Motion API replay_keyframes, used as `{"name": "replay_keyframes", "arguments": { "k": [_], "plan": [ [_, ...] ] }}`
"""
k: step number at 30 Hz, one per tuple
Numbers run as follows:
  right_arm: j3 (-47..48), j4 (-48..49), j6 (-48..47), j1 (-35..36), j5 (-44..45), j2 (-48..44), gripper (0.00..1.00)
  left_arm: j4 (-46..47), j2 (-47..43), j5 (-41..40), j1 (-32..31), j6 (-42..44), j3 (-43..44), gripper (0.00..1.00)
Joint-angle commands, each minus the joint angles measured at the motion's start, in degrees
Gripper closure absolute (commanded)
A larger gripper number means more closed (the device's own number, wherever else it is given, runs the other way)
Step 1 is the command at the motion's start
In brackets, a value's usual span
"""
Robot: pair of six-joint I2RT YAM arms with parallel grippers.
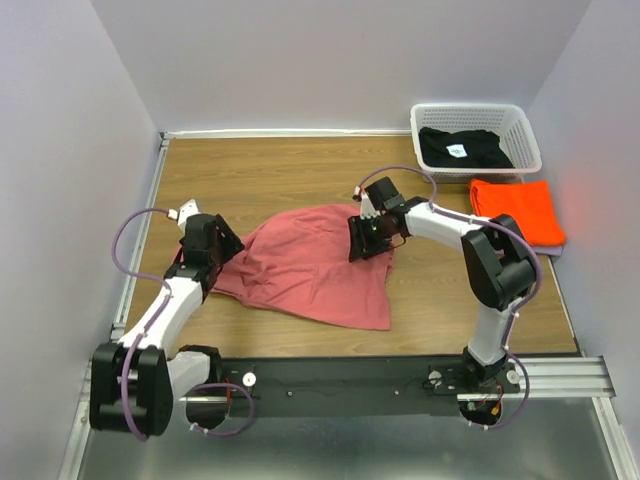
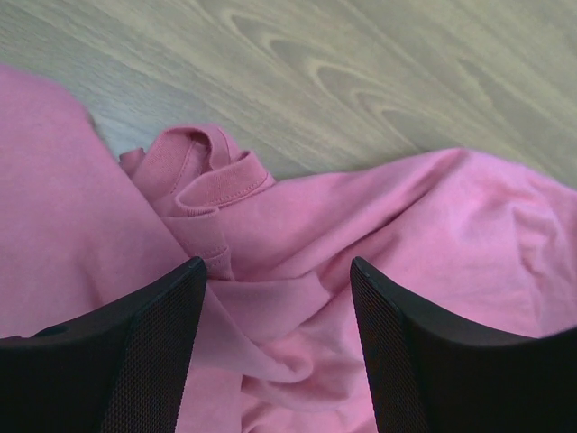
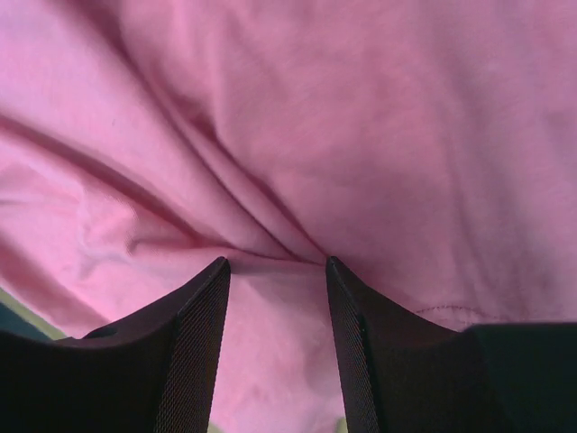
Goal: Fold and stack the t-shirts
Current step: Flatten the tshirt out
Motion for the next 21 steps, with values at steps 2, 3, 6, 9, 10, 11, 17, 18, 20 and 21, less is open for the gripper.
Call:
{"name": "replay_keyframes", "arguments": {
  "k": [2,3,6,9,10,11,17,18,20,21],
  "plan": [
    [3.56,4.68,4.78,-3.57,7.05,4.65,0.45,2.64,10.48,3.96,-0.3,2.53,4.81,0.27],
    [3.74,4.94,5.13,-4.28,7.92,5.1,0.45,2.72,12.44,4.22,-0.48,2.7,5.87,0.27],
    [4.18,5.56,6.89,-7.71,8.37,7.03,0.45,4.74,19.91,5.27,-2.05,2.97,9.57,0.28],
    [4.09,6.09,9.08,-11.04,8.46,8.26,0.45,7.38,28.08,6.24,-3.11,3.23,14.74,0.3],
    [4.09,6.26,9.61,-11.58,8.72,8.79,0.45,7.47,32.54,7.38,-4.07,4.19,18.85,0.31],
    [4.18,6.27,10.14,-12.37,9.42,9.05,0.45,7.47,34.67,7.82,-4.69,4.81,21.24,0.32],
    [4.27,6.27,6.91,-12.38,7.85,5.72,0.44,7.29,39.62,7.4,-8.65,8.15,34.88,0.39],
    [4.09,6.27,6.55,-12.2,6.97,3.98,0.44,7.9,38.48,5.04,-9.61,8.07,34.8,0.38],
    [3.65,6.27,4.54,-10.72,6.7,1.95,0.43,9.14,33.57,2.83,-9.88,7.28,32.44,0.28],
    [3.56,6.18,3.83,-9.83,6.96,0.72,0.43,9.23,31.64,1.69,-9.8,6.58,31.12,0.26]
  ]
}}
